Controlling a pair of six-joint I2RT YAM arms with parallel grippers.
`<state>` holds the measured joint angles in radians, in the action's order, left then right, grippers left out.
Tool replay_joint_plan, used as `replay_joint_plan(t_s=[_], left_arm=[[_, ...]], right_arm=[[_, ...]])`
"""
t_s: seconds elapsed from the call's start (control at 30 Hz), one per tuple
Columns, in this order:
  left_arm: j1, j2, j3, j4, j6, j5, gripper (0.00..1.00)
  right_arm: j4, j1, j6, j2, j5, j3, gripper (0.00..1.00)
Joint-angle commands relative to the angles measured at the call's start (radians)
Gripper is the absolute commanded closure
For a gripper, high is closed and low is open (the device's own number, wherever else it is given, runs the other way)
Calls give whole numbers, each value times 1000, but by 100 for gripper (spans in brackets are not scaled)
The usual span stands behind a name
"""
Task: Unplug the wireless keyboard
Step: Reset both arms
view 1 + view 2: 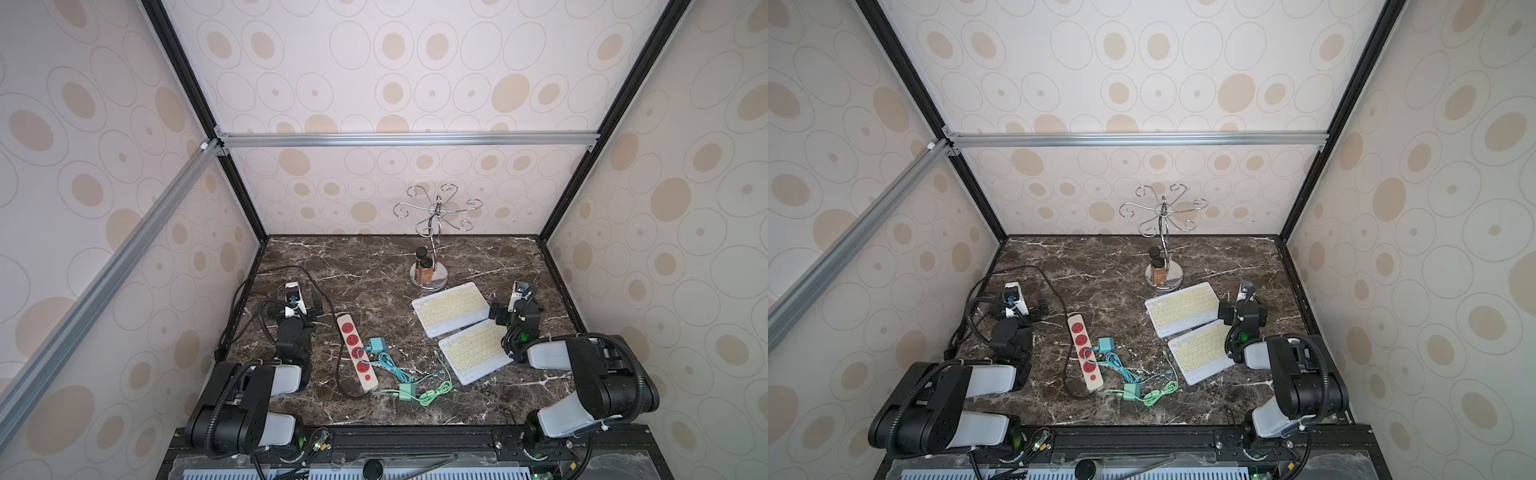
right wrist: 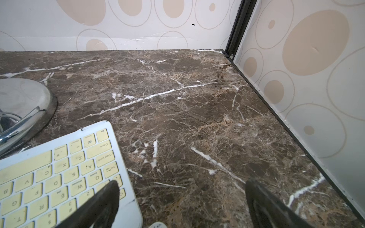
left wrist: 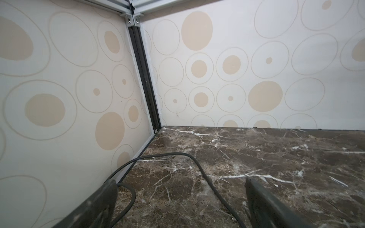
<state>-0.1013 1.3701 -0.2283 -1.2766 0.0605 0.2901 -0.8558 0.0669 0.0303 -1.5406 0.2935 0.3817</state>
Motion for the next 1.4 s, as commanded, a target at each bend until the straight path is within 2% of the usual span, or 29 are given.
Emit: replay_joint_plan(t_s=[0.0, 0.07, 0.17, 0.23, 0.33, 0.4, 0.47, 0.57, 0.67, 1.27, 1.3, 1.37], left_arm=[[15, -28, -61, 163, -46, -34, 0], [36, -24, -22, 145, -79, -66, 0], [56, 64, 58, -61, -106, -58, 0], [61, 116, 76, -132, -101, -90, 0], [60, 243, 152, -421, -62, -178, 0], [61, 200, 161, -359, -78, -156, 0], [61, 227, 140, -370, -70, -151, 0], [60, 216, 76, -232, -68, -150, 0], [51, 213, 22, -126, -101, -31, 0], [41, 215, 18, -116, -91, -26, 0], [41, 215, 17, -116, -91, -26, 0], [41, 214, 20, -121, -90, -26, 0]], right_arm=[[16, 5, 5, 6, -5, 16, 0], [6, 4, 3, 3, -4, 13, 0], [12, 4, 3, 4, -3, 16, 0], [12, 4, 3, 4, -4, 16, 0], [12, 4, 4, 4, -4, 16, 0], [12, 4, 3, 4, -5, 15, 0], [12, 4, 3, 4, -4, 16, 0], [12, 4, 3, 4, -4, 16, 0], [12, 4, 3, 5, -4, 16, 0], [1, 20, -17, 2, 2, 13, 0], [-28, 30, -26, 10, 0, -7, 0], [-296, 37, -24, 12, 27, -146, 0]])
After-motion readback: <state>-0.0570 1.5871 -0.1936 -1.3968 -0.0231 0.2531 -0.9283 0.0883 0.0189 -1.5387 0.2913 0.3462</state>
